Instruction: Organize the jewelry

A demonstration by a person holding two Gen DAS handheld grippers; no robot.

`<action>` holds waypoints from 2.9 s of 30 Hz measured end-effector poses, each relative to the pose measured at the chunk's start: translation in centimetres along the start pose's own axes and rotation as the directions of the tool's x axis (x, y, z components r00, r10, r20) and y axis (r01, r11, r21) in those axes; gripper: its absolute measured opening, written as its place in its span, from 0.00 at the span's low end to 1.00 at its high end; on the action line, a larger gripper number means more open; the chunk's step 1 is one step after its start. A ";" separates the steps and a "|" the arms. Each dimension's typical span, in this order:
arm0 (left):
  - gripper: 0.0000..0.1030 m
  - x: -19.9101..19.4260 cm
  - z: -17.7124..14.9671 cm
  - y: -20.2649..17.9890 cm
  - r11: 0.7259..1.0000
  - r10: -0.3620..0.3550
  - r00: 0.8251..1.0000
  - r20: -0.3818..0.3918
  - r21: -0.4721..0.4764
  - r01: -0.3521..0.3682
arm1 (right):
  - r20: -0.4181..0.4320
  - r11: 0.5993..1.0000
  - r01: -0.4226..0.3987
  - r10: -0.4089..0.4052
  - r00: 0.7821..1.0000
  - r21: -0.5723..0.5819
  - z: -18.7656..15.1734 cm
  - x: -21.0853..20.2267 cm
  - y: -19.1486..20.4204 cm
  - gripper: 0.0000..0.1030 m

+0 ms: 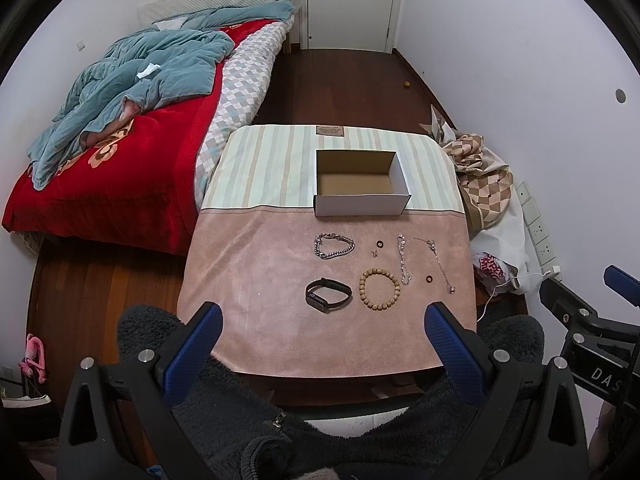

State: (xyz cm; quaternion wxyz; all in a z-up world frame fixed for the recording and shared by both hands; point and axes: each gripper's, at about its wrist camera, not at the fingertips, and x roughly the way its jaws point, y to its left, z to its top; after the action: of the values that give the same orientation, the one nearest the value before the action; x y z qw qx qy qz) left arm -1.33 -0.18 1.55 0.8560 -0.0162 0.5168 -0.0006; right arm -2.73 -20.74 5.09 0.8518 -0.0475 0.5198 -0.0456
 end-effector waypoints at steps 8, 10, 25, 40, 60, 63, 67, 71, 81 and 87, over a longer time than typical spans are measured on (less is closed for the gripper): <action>1.00 -0.1 0.0 0.2 1.000 -0.001 1.000 0.007 -0.002 0.001 | 0.003 1.000 -0.005 0.005 1.000 0.003 0.1 0.0 -0.1 1.00; 1.00 0.0 0.3 0.2 1.000 0.011 1.000 0.025 -0.005 -0.010 | 0.008 1.000 -0.013 0.013 1.000 0.017 0.3 0.2 -0.4 1.00; 1.00 15.5 2.4 3.3 0.958 0.285 0.958 -0.013 0.012 -0.285 | -0.189 0.987 -0.093 0.117 0.975 0.132 1.3 19.6 1.1 0.99; 1.00 26.3 -1.7 5.5 0.972 0.232 0.945 -0.232 0.021 -0.234 | -0.353 0.982 -0.135 0.174 0.919 0.131 -4.8 33.2 7.5 0.44; 0.25 30.8 -2.6 3.0 0.997 0.011 0.953 -0.302 0.073 0.012 | -0.352 0.990 -0.116 0.139 0.926 0.086 -6.8 30.9 6.6 0.11; 0.16 30.7 -2.7 2.5 0.994 0.028 0.958 -0.286 0.106 0.002 | -0.343 0.991 -0.112 0.131 0.930 0.075 -6.4 30.8 6.8 0.12; 0.15 30.7 -3.0 2.1 0.993 0.043 0.963 -0.266 0.119 -0.011 | -0.325 0.991 -0.113 0.130 0.937 0.070 -6.0 31.0 6.9 0.12; 0.14 31.1 -3.2 2.2 0.992 0.048 0.967 -0.251 0.126 -0.016 | -0.308 0.992 -0.106 0.122 0.943 0.067 -6.0 31.0 6.9 0.10; 0.03 29.4 -2.1 2.3 0.994 0.031 0.973 -0.229 0.111 -0.005 | -0.294 0.983 -0.141 0.169 0.941 0.114 -5.8 30.8 5.9 0.09; 0.02 27.8 -1.0 2.2 0.995 -0.003 0.982 -0.190 0.096 0.021 | -0.206 0.969 -0.206 0.231 0.951 0.137 -3.6 27.7 5.3 0.09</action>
State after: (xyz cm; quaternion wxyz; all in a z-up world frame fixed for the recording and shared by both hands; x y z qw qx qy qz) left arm 10.69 1.50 -23.53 0.8024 0.0226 0.5954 -0.0324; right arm 6.88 -19.18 -21.64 0.7900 0.0642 0.6096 0.0144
